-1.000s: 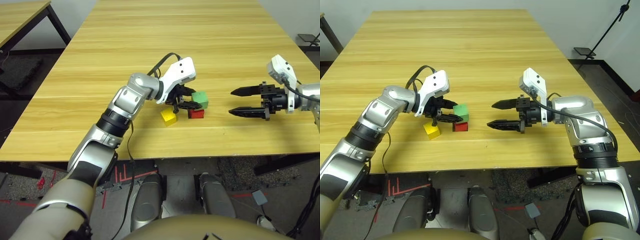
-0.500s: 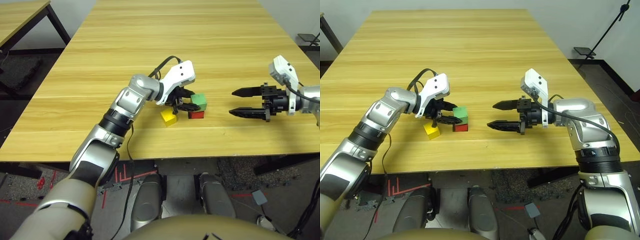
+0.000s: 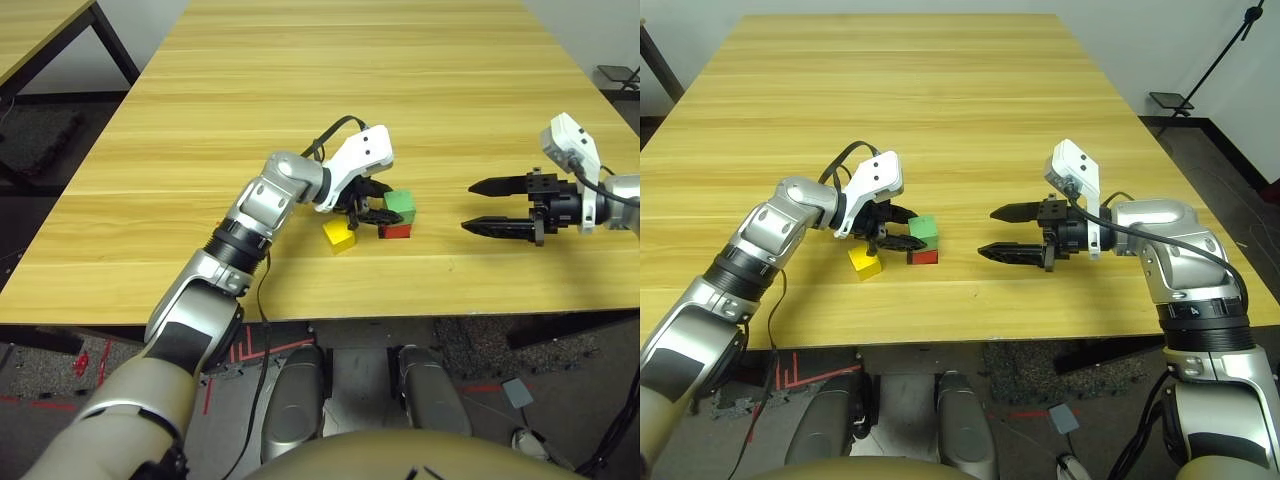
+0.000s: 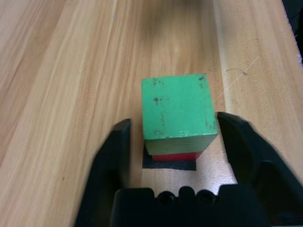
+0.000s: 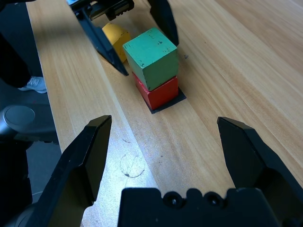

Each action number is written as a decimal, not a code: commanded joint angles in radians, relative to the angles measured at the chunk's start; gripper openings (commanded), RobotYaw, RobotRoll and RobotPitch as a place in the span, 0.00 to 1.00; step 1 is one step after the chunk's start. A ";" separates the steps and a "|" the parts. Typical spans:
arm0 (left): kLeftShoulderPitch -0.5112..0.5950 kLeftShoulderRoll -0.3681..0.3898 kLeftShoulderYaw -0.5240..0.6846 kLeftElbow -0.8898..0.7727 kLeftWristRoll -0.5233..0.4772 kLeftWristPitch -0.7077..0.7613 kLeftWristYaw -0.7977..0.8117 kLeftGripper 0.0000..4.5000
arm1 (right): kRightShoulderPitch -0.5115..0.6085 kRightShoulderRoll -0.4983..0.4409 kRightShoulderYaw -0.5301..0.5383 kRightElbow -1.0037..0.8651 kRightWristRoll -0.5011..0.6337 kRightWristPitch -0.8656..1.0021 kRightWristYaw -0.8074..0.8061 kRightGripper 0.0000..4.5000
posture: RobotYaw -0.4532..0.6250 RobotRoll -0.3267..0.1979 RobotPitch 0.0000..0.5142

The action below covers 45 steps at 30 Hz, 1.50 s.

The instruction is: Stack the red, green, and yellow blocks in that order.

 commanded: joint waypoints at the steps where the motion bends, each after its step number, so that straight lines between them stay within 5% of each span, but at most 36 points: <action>1: 0.028 0.015 0.018 -0.076 -0.003 0.034 0.019 1.00 | 0.007 -0.011 -0.021 -0.010 0.021 0.005 -0.003 1.00 | 0.52 0.44 0.20; 8: 0.195 0.127 0.168 -0.567 -0.095 0.411 0.161 1.00 | -0.010 -0.012 -0.014 0.013 0.019 -0.009 0.001 1.00 | 0.56 0.45 0.17; 12: 0.326 0.163 0.236 -0.691 -0.123 0.487 0.241 1.00 | -0.027 0.002 -0.001 0.035 0.014 -0.021 0.003 1.00 | 0.58 0.45 0.17; 17: 0.441 0.218 0.238 -0.687 -0.111 0.448 0.295 1.00 | -0.073 0.019 0.024 0.074 0.004 -0.036 0.019 1.00 | 0.60 0.43 0.17; 29: 0.493 0.217 0.128 -0.553 -0.085 0.233 0.286 1.00 | -0.088 0.019 0.027 0.082 -0.001 -0.030 0.026 1.00 | 0.59 0.41 0.18; 39: 0.505 0.214 0.093 -0.547 -0.083 0.210 0.276 1.00 | -0.066 0.020 0.013 0.058 0.008 -0.012 0.006 1.00 | 0.58 0.43 0.19; 45: 0.485 0.187 0.127 -0.599 -0.122 0.285 0.300 0.62 | -0.071 0.027 0.013 0.071 0.004 -0.012 -0.010 1.00 | 0.59 0.43 0.19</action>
